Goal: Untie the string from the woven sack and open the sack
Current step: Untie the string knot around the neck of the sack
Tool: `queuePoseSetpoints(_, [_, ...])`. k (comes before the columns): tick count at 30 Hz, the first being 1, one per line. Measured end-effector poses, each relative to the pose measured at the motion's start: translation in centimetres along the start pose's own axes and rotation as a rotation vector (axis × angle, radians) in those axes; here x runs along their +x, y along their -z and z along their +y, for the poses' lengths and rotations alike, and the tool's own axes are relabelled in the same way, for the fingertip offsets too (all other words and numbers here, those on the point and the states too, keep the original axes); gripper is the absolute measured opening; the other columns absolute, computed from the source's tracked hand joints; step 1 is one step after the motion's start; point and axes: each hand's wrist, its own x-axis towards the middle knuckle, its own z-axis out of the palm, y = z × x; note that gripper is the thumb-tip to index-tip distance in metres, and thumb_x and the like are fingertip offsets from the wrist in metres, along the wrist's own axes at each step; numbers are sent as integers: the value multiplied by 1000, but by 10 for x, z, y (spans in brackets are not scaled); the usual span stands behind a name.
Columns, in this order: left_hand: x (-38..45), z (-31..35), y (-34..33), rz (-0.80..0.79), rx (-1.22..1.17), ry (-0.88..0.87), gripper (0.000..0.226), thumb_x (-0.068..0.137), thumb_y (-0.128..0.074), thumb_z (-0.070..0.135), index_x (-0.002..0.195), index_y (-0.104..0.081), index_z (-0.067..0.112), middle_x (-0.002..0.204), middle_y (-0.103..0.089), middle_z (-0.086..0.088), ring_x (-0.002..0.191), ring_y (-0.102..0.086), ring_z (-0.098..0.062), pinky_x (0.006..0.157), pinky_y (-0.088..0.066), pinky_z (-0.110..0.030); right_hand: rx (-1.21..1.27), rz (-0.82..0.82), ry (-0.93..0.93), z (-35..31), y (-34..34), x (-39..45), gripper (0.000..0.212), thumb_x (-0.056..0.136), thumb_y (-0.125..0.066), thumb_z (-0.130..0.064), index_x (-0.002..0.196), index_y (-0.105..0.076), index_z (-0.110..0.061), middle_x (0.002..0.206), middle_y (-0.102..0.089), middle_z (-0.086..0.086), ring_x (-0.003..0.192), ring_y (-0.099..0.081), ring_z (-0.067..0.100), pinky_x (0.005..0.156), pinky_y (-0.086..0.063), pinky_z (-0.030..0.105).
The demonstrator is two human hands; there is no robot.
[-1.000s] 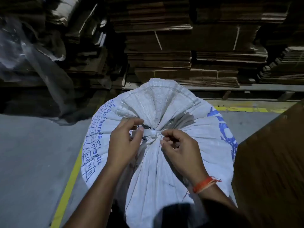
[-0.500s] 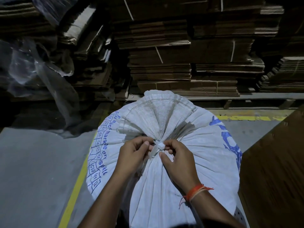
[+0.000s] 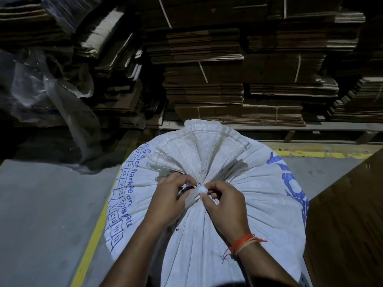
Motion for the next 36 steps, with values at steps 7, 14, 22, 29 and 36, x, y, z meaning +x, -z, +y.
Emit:
queuePoseSetpoints(7, [-3, 8, 0, 72, 203, 15, 12, 89, -78, 29, 92, -68, 34, 95, -62, 20, 107, -40, -13, 86, -41, -36, -42, -35, 52, 1, 5, -1, 12, 84, -78, -21, 94, -76, -25, 86, -73, -10, 81, -67, 7, 75, -59, 31])
queuePoseSetpoints(14, [-7, 11, 5, -24, 224, -13, 11, 95, -63, 37, 90, -56, 30, 74, -63, 9, 78, -57, -13, 72, -51, -39, -7, -42, 89, 4, 10, -3, 13, 84, -76, -18, 94, -75, -27, 87, -72, -10, 82, -66, 10, 76, -59, 34])
queuePoseSetpoints(22, [-8, 8, 5, -18, -14, 117, 10, 94, -67, 32, 88, -75, 31, 78, -77, 13, 76, -72, -9, 73, -59, -42, 120, -23, -18, -1, 9, -6, 16, 82, -80, -17, 91, -77, -29, 87, -77, -10, 82, -68, 11, 79, -60, 31])
queuePoseSetpoints(29, [-6, 10, 5, -7, -76, 144, 17, 87, -62, 39, 87, -77, 30, 80, -78, 12, 77, -73, -6, 74, -59, -40, 104, -26, -66, -3, 11, -5, 17, 78, -82, -19, 91, -76, -29, 82, -77, -12, 80, -69, 7, 75, -59, 23])
queuePoseSetpoints(36, [-6, 8, 4, -42, -108, 132, 12, 90, -67, 35, 82, -75, 32, 78, -77, 11, 76, -73, -6, 73, -56, -33, 139, -43, -44, -2, 12, -8, 19, 78, -79, -12, 89, -77, -28, 86, -78, -10, 82, -70, 12, 79, -61, 32])
